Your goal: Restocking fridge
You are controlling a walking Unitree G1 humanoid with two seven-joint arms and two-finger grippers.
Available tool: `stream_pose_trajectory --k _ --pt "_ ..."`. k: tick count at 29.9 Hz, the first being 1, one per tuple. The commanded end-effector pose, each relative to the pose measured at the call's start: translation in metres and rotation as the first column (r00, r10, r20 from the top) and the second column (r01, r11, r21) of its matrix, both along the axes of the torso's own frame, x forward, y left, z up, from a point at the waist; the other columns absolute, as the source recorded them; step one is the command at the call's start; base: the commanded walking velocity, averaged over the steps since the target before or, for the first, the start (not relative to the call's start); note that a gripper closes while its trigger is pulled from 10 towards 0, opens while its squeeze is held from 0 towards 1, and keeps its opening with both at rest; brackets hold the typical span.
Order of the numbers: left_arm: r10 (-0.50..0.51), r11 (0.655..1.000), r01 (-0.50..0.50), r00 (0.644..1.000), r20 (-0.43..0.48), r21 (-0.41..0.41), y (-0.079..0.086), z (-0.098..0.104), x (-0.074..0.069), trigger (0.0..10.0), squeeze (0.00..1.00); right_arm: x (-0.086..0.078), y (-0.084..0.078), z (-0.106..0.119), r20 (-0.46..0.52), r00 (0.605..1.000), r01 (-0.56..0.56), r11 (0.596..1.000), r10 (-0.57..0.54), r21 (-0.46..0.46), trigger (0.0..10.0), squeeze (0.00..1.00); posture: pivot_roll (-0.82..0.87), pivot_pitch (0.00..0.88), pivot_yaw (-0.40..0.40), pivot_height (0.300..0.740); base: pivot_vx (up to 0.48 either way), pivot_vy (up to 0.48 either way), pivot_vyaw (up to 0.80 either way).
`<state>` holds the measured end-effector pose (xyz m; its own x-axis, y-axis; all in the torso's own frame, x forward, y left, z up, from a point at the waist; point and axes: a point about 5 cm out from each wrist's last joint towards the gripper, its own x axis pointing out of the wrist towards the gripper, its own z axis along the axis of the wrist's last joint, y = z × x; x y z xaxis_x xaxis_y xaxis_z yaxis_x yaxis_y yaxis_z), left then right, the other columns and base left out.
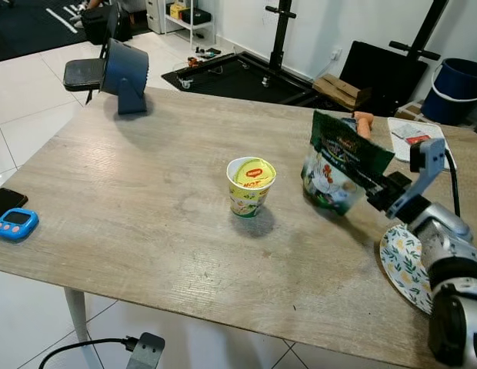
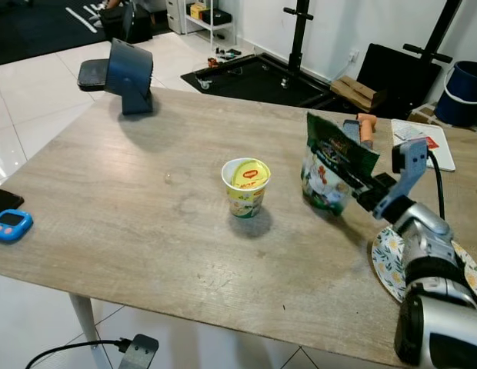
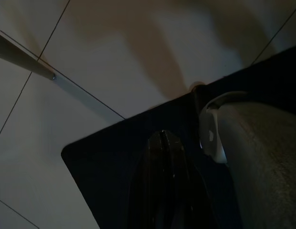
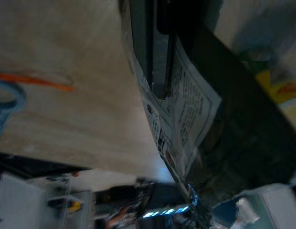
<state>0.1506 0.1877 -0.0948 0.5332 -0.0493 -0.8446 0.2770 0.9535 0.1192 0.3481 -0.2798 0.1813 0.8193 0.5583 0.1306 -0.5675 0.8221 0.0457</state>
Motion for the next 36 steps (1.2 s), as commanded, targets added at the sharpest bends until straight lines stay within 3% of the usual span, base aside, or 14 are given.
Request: stream_pose_trajectory --k 1,12,14,15,16,17,19,25,27,29,30,31,32,36 --pt "-0.031 0.999 0.034 0.978 -0.205 0.013 0.001 -0.017 -0.047 10.0 0.0 -0.001 -0.002 0.008 0.036 0.999 -0.012 1.0 0.013 -0.004 0.0 0.0 0.01 0.072 -0.046 0.74 0.0 0.0 0.0" --pt "-0.048 0.999 0.05 0.977 -0.207 0.006 -0.004 -0.017 -0.043 10.0 0.0 -0.014 0.011 -0.012 0.003 0.996 -0.092 0.995 0.092 -0.043 0.0 0.0 -0.01 0.06 -0.039 0.74 0.0 0.0 0.0" --pt "-0.049 0.999 0.051 0.977 -0.205 0.007 -0.004 -0.017 -0.042 10.0 0.0 -0.013 0.015 -0.013 -0.001 0.996 -0.094 0.995 0.094 -0.038 0.9 0.0 -0.01 0.06 -0.036 0.74 0.0 0.0 0.0" --pt "-0.049 0.999 0.052 0.978 -0.204 0.007 -0.004 -0.017 -0.041 10.0 0.0 -0.013 0.017 -0.014 -0.007 0.996 -0.093 0.995 0.093 -0.029 10.0 0.0 -0.01 0.061 -0.036 0.74 0.0 0.0 0.0" --pt "-0.05 0.999 0.052 0.978 -0.203 0.007 -0.004 -0.016 -0.04 10.0 0.0 -0.012 0.018 -0.015 -0.012 0.996 -0.093 0.995 0.093 -0.022 10.0 0.0 -0.01 0.061 -0.036 0.74 0.0 0.0 0.0" --pt "-0.05 0.999 0.053 0.978 -0.202 0.007 -0.004 -0.016 -0.04 10.0 0.0 -0.013 0.02 -0.015 -0.015 0.995 -0.097 0.995 0.097 -0.014 10.0 0.89 -0.01 0.061 -0.034 0.74 0.0 0.0 0.0" --pt "-0.05 0.999 0.053 0.978 -0.201 0.007 -0.004 -0.016 -0.039 10.0 0.0 -0.013 0.022 -0.016 -0.017 0.995 -0.101 0.995 0.101 -0.008 10.0 1.0 -0.01 0.061 -0.035 0.74 0.0 0.0 0.0" --pt "-0.047 0.999 0.05 0.978 -0.202 0.009 -0.004 -0.016 -0.039 10.0 0.0 -0.014 0.026 -0.017 -0.013 0.995 -0.095 0.995 0.095 -0.005 10.0 1.0 -0.01 0.061 -0.034 0.74 0.0 0.0 0.0" --pt "-0.046 0.999 0.049 0.978 -0.205 0.009 -0.003 -0.016 -0.04 10.0 0.0 -0.015 0.028 -0.017 -0.011 0.993 -0.113 0.994 0.113 0.003 10.0 0.45 0.0 0.061 -0.033 0.74 0.0 0.0 0.0" --pt "-0.046 0.999 0.049 0.977 -0.208 0.009 -0.003 -0.017 -0.042 10.0 0.0 -0.015 0.029 -0.017 -0.012 0.992 -0.121 0.992 0.122 0.021 10.0 0.55 0.0 0.061 -0.032 0.74 0.0 0.0 0.0" --pt "-0.045 0.999 0.048 0.977 -0.21 0.009 -0.003 -0.017 -0.042 10.0 0.0 -0.015 0.029 -0.018 -0.015 0.993 -0.12 0.992 0.121 0.027 10.0 0.79 0.0 0.061 -0.032 0.74 0.0 0.0 0.0" --pt "-0.045 0.999 0.048 0.977 -0.21 0.009 -0.003 -0.017 -0.042 10.0 0.0 -0.015 0.029 -0.018 -0.015 0.993 -0.12 0.992 0.121 0.027 10.0 0.79 0.0 0.061 -0.032 0.74 0.0 0.0 0.0" --pt "-0.044 0.999 0.047 0.976 -0.212 0.01 -0.003 -0.017 -0.043 10.0 0.0 -0.016 0.032 -0.024 -0.039 0.991 -0.127 0.992 0.128 0.023 10.0 1.0 0.0 0.062 -0.033 0.74 0.0 0.0 0.0" --pt "-0.039 0.999 0.042 0.977 -0.211 0.012 -0.003 -0.017 -0.042 10.0 0.0 -0.015 0.034 -0.034 -0.073 0.992 -0.099 0.995 0.1 0.013 10.0 1.0 0.01 0.055 -0.04 0.74 0.0 0.0 0.0"
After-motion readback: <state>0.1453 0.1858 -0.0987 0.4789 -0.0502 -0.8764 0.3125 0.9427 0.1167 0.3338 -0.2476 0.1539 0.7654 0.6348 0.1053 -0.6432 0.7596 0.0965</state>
